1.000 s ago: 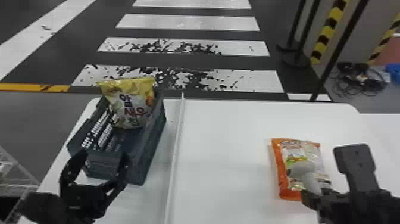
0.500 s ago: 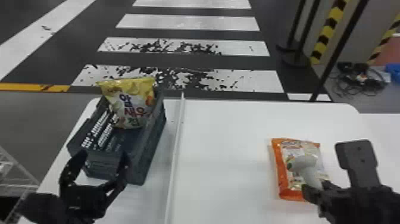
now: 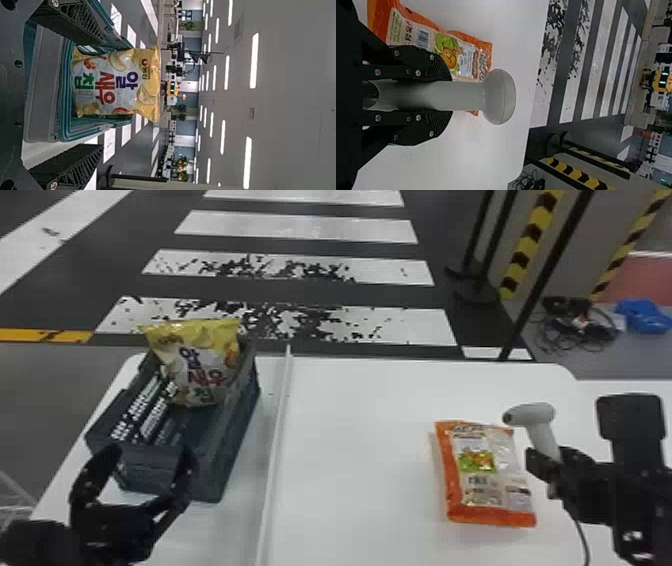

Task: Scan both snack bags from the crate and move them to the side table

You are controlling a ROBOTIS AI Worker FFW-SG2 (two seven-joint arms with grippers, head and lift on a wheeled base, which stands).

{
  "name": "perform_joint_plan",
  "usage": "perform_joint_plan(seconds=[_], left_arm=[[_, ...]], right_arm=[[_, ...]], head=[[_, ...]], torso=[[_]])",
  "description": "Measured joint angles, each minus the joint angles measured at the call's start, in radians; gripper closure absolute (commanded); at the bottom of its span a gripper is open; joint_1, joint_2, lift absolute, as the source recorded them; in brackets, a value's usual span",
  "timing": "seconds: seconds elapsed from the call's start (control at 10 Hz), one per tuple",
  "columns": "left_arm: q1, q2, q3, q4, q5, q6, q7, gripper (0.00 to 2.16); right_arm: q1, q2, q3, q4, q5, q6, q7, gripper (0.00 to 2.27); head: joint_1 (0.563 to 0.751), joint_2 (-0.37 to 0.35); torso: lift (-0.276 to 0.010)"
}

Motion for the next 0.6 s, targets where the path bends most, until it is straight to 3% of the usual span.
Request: perform_joint_plan(seconds=[0.3,0.6], left_arm=[[0.0,-0.002,0.0,0.001,0.0,0.0,0.0,0.07],[0.0,-0.005,0.0,0.002,-0.001,0.0,0.0,0.07]], right_arm=[[-0.009,-0.028,-0.131,0.177,-0.089,-0.208,0.001,2.23],[-0.076,-0.056,-0.19,0.381,-0.131,-0.343,0.042,2.23]], head=[[0.695,-0.178],[0.695,-0.224]], torso=[[-0.099],[-0.099]])
